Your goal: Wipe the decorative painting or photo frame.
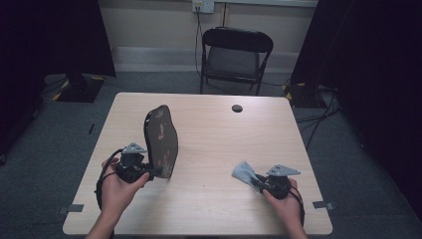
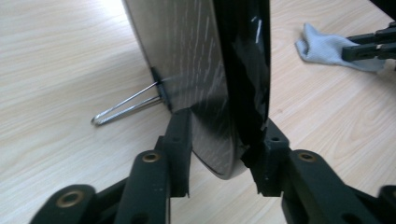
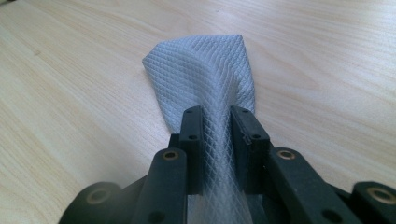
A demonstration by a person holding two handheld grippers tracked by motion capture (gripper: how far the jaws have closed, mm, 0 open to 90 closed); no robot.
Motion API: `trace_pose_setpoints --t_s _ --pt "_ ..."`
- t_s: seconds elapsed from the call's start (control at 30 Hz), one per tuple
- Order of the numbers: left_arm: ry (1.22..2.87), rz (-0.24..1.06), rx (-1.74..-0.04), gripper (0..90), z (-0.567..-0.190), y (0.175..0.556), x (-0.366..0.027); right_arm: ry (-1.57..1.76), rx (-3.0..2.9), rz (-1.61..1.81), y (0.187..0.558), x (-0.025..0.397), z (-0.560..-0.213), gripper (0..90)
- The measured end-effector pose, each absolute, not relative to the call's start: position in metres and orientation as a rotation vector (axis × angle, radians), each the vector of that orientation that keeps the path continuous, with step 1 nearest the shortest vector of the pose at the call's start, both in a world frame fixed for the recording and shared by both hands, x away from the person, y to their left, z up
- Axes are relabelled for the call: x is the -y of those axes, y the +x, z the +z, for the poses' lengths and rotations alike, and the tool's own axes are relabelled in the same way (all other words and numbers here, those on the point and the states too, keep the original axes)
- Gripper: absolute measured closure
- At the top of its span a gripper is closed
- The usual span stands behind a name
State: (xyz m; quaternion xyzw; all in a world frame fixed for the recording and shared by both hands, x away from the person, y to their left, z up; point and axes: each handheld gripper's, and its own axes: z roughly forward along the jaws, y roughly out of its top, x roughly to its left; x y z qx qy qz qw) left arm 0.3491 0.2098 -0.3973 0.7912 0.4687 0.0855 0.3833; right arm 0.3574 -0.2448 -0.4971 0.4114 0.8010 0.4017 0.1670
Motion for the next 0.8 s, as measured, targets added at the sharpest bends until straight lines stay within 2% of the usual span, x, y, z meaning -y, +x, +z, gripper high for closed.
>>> trace_pose_setpoints --t_s 0.13,0.43,0.8 --pt "2.002 0.246 -1.207 73.7 -0.3968 0.3490 -0.2185 1.173 -2.280 1.144 0.3576 0.2449 -0.4971 75.8" --pt "2.031 0.231 -1.157 78.4 -0.3963 0.3491 -0.2162 1.175 -2.279 1.145 0.3578 0.2447 -0.4972 75.8" --pt "2.028 0.220 -1.088 78.6 -0.3992 0.3469 -0.2156 1.179 -2.279 1.148 0.3580 0.2450 -0.4971 75.7"
